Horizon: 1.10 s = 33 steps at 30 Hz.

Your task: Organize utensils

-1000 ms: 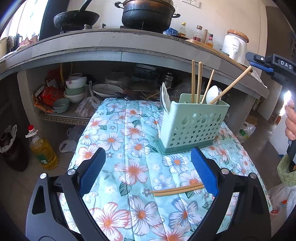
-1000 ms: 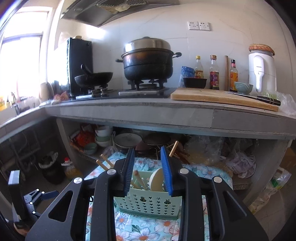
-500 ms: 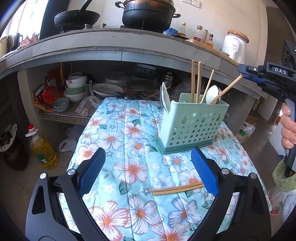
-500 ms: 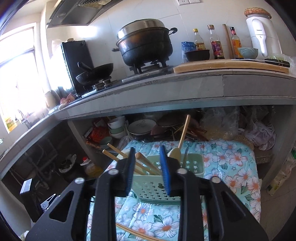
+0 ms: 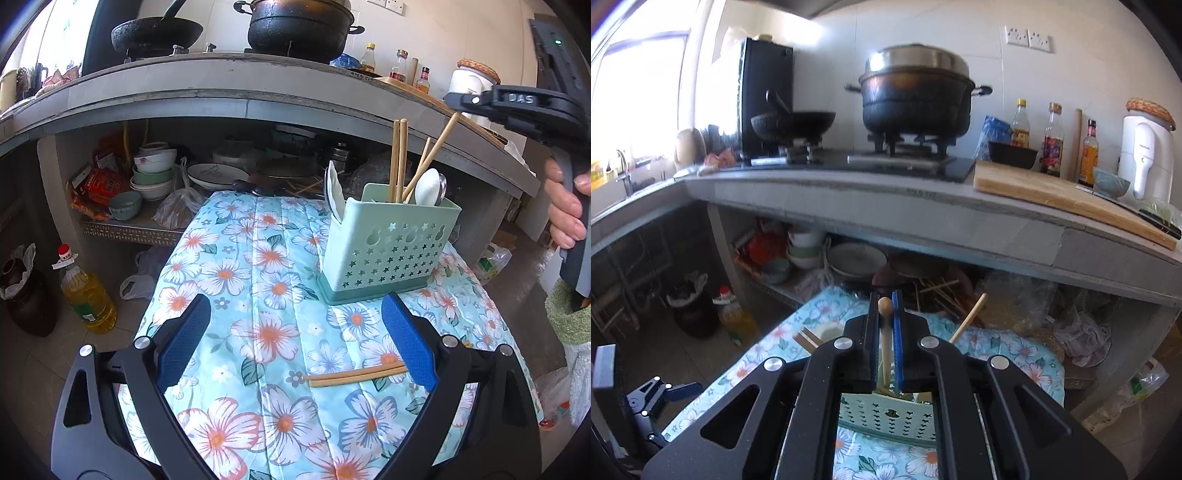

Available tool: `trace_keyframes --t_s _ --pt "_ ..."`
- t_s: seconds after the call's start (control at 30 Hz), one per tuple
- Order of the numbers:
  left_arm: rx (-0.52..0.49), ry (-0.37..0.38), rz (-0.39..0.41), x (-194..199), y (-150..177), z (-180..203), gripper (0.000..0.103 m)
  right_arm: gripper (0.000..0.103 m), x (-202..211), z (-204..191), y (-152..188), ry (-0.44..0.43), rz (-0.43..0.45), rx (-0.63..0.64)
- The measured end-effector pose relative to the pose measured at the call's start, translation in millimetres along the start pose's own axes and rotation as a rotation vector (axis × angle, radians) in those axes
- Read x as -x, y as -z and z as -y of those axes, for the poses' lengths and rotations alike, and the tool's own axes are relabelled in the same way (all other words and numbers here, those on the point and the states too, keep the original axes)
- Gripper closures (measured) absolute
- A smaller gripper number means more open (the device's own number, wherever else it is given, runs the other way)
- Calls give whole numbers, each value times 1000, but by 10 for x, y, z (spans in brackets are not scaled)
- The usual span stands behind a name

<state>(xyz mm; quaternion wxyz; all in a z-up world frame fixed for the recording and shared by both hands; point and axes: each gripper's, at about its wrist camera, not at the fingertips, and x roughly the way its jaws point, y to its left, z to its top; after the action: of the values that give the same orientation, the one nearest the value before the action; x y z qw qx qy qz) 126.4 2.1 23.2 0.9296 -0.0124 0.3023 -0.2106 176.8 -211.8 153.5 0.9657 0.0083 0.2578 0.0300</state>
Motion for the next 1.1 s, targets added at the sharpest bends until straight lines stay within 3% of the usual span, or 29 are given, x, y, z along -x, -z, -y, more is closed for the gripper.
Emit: trace_keyframes --t_s 0.2,0.33,0.5,0.57,0.67,0.8,0.93,0.97,1.1 --pt "2 -2 -2 1 10 -2 13 96 -354 127 78 -33 -113 -59" --pt "-2 -5 -2 0 11 -8 13 96 -361 200 98 -44 -118 -89" --pt "-2 -6 -5 -1 16 -22 13 93 27 366 -10 -74 3 -146" --pt "-3 -3 -6 -1 15 -23 13 81 237 475 -45 -73 61 -180" --pt "-6 8 -4 -1 20 -9 13 75 570 673 -42 -75 141 -236" --pt "-6 39 12 7 18 31 11 63 888 897 102 -75 185 -290" --pt "-17 75 34 27 24 100 8 48 950 976 472 -74 107 -314" --pt "-23 80 37 30 20 122 8 42 909 971 595 -69 65 -315" --pt "-45 106 28 1 28 220 8 37 631 962 1245 -21 -131 -353"
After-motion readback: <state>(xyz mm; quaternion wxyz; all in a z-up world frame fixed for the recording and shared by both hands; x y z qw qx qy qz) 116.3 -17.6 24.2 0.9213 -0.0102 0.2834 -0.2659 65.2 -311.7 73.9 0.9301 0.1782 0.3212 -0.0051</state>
